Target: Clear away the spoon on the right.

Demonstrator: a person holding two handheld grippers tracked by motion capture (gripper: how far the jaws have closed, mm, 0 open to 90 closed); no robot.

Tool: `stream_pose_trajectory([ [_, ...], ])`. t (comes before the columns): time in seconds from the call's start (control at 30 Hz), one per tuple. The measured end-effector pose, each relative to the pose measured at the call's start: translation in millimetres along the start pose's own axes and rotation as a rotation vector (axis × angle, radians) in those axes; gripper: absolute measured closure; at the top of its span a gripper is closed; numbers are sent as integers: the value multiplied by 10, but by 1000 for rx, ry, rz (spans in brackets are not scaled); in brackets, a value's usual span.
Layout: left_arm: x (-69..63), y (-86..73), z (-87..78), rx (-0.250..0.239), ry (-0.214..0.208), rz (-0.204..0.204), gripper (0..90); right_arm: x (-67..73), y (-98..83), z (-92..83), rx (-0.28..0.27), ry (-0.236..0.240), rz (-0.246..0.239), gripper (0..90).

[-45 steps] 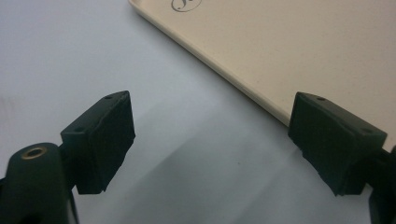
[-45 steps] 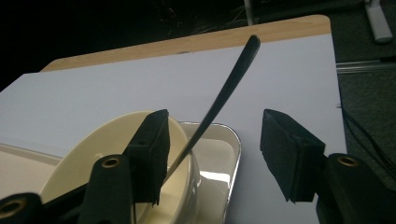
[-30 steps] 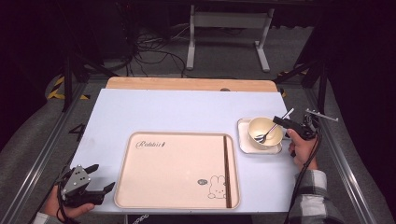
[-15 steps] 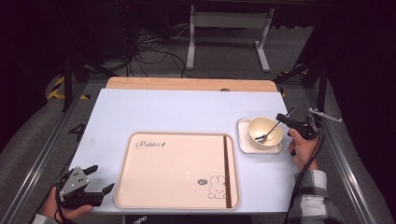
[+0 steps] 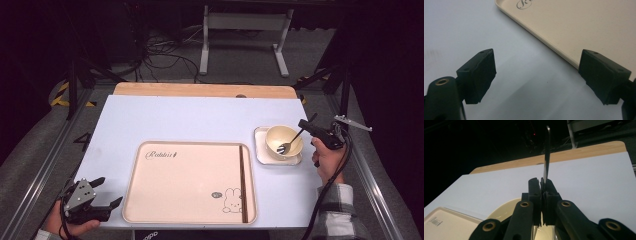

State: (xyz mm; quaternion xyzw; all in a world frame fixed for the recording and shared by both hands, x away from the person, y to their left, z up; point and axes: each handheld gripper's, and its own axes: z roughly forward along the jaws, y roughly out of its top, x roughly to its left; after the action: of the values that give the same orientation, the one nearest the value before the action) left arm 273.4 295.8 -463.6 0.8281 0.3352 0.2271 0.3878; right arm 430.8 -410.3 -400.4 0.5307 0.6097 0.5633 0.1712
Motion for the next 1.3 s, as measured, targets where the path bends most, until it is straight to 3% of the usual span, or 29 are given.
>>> stream_pose_trajectory([
  [0.2,4,0,0,-6,-12,3,150,-64,-21,-9,24,-27,16,802],
  [0.33,-1,2,7,-5,-14,3,149,-119,-42,-16,37,-44,33,805],
  [0.63,-5,6,16,3,-7,8,149,-259,-106,-39,49,-25,113,705],
  [1.1,-5,8,16,5,-3,8,150,-353,-191,22,43,12,199,681],
  [1.13,-9,9,12,7,-4,11,149,-358,-200,39,44,8,208,628],
  [1.3,-4,7,10,3,-2,9,150,-345,-185,31,40,-7,195,639],
])
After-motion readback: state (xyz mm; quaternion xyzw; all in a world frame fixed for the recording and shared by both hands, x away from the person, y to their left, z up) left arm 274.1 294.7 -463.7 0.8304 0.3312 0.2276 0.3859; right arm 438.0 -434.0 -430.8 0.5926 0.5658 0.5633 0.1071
